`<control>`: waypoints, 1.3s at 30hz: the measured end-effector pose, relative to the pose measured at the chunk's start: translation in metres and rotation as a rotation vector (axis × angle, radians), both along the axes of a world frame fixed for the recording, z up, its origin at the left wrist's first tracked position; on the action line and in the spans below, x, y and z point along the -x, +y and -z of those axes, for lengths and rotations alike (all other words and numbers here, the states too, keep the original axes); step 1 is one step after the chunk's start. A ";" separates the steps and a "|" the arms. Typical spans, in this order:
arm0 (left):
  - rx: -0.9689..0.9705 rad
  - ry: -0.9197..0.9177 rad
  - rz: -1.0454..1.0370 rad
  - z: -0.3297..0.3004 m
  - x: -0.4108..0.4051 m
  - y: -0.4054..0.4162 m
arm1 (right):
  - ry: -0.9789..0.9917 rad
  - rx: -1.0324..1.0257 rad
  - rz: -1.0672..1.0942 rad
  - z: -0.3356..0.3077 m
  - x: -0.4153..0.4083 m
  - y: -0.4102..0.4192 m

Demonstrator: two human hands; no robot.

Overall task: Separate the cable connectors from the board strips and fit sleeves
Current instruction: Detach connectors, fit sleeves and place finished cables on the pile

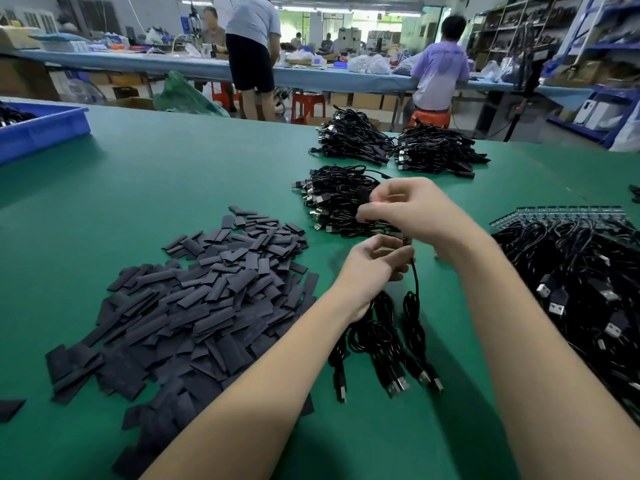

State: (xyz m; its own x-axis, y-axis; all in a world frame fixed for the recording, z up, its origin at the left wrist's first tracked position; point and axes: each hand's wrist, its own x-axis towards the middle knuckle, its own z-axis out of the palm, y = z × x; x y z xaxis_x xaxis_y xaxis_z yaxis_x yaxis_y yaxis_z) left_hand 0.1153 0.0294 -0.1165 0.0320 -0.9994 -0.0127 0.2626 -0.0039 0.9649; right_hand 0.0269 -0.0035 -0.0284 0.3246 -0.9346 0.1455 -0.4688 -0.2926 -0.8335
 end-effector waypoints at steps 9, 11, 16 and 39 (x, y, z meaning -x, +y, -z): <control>-0.005 0.036 0.035 -0.004 0.000 0.001 | -0.919 -0.457 0.061 0.049 0.057 0.003; -0.002 0.046 0.048 -0.005 -0.001 0.002 | -0.988 -0.492 0.035 0.054 0.057 0.004; 0.020 0.054 0.113 -0.007 -0.005 0.004 | -1.040 -0.538 0.032 0.063 0.056 0.004; 0.171 -0.362 0.239 -0.035 -0.026 0.008 | -1.031 -0.454 -0.140 0.070 0.051 0.006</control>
State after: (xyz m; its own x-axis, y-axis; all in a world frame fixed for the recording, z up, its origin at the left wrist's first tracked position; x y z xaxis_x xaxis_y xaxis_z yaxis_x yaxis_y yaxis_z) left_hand 0.1413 0.0371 -0.0820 -0.2274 -0.9660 0.1228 -0.0802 0.1442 0.9863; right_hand -0.0239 0.0029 -0.0982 0.3523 -0.9339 0.0606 0.5157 0.1397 -0.8453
